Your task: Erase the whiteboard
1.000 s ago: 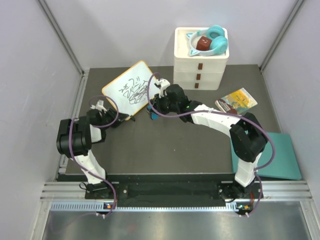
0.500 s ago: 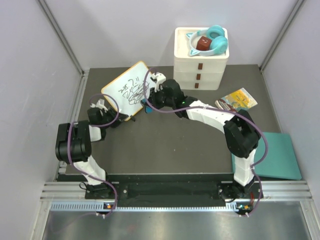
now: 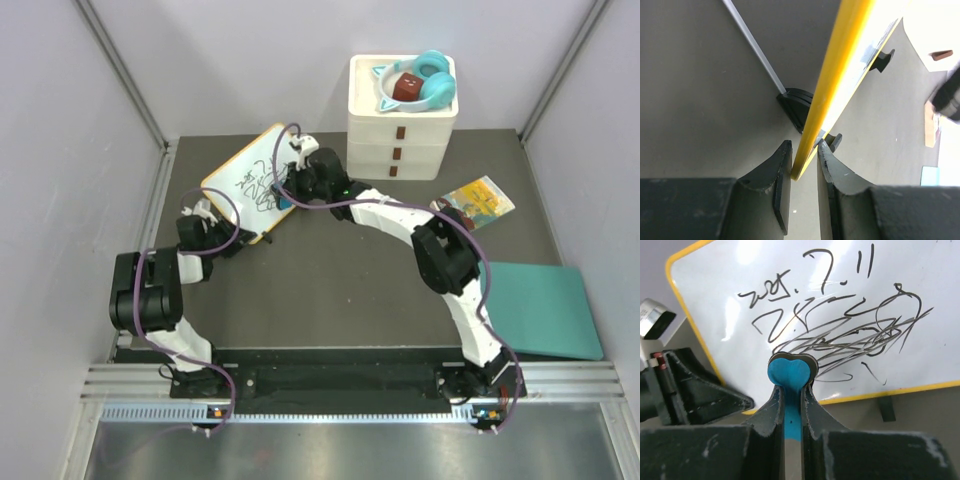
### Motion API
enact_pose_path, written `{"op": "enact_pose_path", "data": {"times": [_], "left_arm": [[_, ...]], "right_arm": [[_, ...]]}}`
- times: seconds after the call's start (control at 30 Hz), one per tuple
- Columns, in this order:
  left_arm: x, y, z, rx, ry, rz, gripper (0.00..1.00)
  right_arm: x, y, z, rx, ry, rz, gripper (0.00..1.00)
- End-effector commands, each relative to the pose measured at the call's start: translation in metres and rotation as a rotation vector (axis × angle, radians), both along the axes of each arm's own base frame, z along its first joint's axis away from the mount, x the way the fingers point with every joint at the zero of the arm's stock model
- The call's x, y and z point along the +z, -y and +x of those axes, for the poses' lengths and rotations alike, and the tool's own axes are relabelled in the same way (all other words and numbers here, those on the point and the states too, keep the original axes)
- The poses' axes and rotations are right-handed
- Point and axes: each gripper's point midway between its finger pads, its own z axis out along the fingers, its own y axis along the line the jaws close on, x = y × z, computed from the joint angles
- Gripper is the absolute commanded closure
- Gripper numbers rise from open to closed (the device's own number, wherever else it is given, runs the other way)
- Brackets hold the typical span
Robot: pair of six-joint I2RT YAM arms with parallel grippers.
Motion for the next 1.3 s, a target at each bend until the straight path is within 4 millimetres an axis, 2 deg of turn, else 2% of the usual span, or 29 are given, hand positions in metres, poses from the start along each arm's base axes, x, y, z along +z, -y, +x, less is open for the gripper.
{"op": "enact_pose_path", "data": {"times": [0.0,0.2,0.27,0.3,0.33,0.37,0.5,0.53,0.73,0.9,1.0,1.27], "left_arm": [[-0.054,-0.004,-0.041,0.029,-0.257,0.096,1.00],[-0.052,-0.001,-0.039,0.020,-0.248,0.122,1.00],[-0.051,-0.001,-0.039,0.020,-0.245,0.127,1.00],[-0.051,0.000,-0.040,0.016,-0.245,0.128,1.00],[-0.051,0.000,-0.040,0.016,-0.242,0.129,1.00],[-0.051,0.001,-0.041,0.013,-0.245,0.131,1.00],[-0.051,0.001,-0.041,0.013,-0.241,0.135,1.00],[-0.050,0.001,-0.041,0.014,-0.240,0.136,1.00],[-0.050,0.001,-0.040,0.017,-0.237,0.137,1.00],[-0.050,0.001,-0.041,0.012,-0.235,0.138,1.00],[-0.051,0.001,-0.042,0.011,-0.236,0.139,1.00],[-0.050,0.002,-0.042,0.008,-0.234,0.140,1.00]], "right_arm": [[0.003,-0.017,0.029,-0.019,0.060,0.010,1.00],[0.001,-0.031,0.034,-0.061,0.123,-0.046,1.00],[0.009,-0.039,0.034,-0.047,0.148,-0.042,1.00],[0.008,-0.045,0.030,-0.037,0.147,-0.044,1.00],[-0.006,-0.047,0.030,-0.038,0.126,-0.060,1.00],[0.007,-0.053,0.034,-0.032,0.141,-0.031,1.00],[-0.007,-0.065,0.023,0.020,0.098,-0.020,1.00],[-0.007,-0.065,0.026,0.002,0.095,-0.015,1.00],[-0.036,-0.071,0.025,-0.033,0.032,-0.017,1.00],[-0.039,-0.081,0.020,-0.050,0.058,-0.017,1.00],[-0.042,-0.077,0.024,-0.095,0.069,-0.038,1.00],[-0.058,-0.026,0.052,-0.311,-0.002,-0.101,1.00]]}}
